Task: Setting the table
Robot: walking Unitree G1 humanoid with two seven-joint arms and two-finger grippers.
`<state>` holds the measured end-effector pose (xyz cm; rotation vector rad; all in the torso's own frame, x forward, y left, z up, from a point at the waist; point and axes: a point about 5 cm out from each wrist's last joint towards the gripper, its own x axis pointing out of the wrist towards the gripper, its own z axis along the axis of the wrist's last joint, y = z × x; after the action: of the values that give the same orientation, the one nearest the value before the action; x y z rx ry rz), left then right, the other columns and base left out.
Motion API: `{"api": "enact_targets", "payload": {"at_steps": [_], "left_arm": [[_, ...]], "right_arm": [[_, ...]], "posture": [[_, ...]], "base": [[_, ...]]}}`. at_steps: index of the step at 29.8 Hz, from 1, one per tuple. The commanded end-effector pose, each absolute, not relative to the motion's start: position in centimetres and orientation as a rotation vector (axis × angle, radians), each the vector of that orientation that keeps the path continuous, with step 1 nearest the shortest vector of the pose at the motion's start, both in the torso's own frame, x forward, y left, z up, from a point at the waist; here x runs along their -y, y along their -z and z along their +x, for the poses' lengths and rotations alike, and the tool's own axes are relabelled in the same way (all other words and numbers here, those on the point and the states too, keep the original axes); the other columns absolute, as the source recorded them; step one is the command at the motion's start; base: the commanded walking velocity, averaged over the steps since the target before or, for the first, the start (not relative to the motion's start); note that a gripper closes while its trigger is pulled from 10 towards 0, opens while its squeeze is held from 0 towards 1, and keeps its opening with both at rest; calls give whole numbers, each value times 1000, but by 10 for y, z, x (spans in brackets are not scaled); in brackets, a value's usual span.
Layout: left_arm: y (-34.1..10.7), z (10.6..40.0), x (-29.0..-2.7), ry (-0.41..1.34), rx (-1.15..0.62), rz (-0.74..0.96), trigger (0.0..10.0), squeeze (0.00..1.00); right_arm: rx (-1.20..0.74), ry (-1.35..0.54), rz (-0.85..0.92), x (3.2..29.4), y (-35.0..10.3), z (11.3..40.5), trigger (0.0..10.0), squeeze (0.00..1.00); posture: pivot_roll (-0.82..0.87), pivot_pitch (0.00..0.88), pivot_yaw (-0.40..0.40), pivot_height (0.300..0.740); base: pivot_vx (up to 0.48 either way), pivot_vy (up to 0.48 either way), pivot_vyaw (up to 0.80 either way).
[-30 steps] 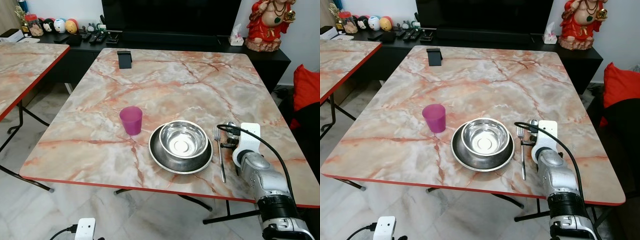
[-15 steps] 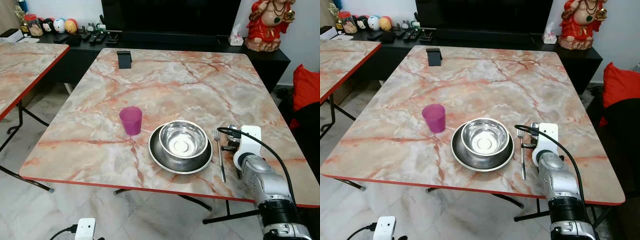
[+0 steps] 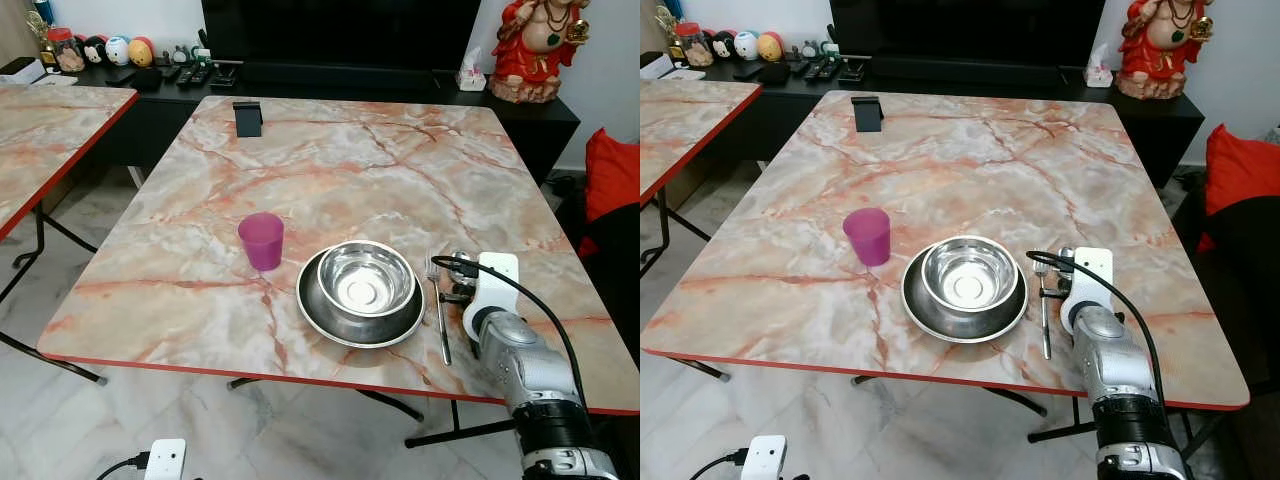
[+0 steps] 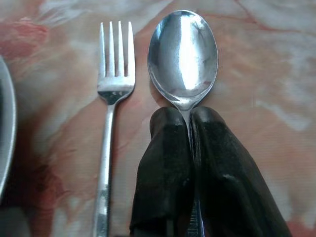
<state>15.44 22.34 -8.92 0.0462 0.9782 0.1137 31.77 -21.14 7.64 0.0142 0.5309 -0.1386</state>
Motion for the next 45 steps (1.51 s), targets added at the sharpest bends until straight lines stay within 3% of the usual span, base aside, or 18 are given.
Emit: {"api": "enact_targets", "payload": {"at_steps": [1,23,24,25,26,27,28,34,37,38,39,40,45], "left_arm": [[92,148,-224,-113,-1006,47,10000,0],[92,148,-225,-112,-1006,49,10000,0],[92,148,-225,-112,-1007,49,10000,0],[92,148,-225,-112,-1007,49,10000,0],[92,148,-225,-112,-1007,50,10000,0],[92,148,-225,-112,-1007,49,10000,0],[92,148,-225,-112,-1007,49,10000,0],[92,148,-225,-113,-1006,51,10000,0],[92,148,-225,-113,-1006,51,10000,0],[92,148,-225,-114,-1006,51,10000,0],[92,148,-225,-114,-1006,51,10000,0],[92,148,-225,-114,-1006,51,10000,0],[92,147,-225,-114,-1007,51,10000,0]], "right_arm": [[-538,143,26,212,-75,316,10000,0],[-548,151,27,212,-72,316,10000,0],[-548,151,27,212,-72,316,10000,180],[-548,151,27,212,-72,316,10000,180],[-548,151,27,212,-72,316,10000,463],[-547,151,28,212,-72,316,10000,518],[-547,151,28,212,-73,316,10000,647],[-544,151,26,211,-73,317,10000,627],[-544,153,25,211,-73,317,10000,565],[-544,155,23,211,-73,317,10000,141],[-543,155,23,211,-73,317,10000,141],[-539,158,22,211,-73,317,10000,0],[-523,165,20,212,-75,318,10000,0]], "posture": [[-55,0,-26,740],[-54,0,-26,740],[-54,0,-26,740],[-54,0,-26,740],[-54,0,-26,740],[-54,0,-25,740],[-54,0,-25,740],[-53,0,-25,740],[-52,0,-25,740],[-52,0,-25,740],[-52,0,-25,740],[-52,0,-25,740],[-51,0,-24,740]], "base": [[0,0,0],[0,0,0],[0,0,0],[0,0,0],[0,0,0],[0,0,0],[0,0,0],[0,0,0],[0,0,0],[0,0,0],[0,0,0],[0,0,0],[0,0,0]]}}
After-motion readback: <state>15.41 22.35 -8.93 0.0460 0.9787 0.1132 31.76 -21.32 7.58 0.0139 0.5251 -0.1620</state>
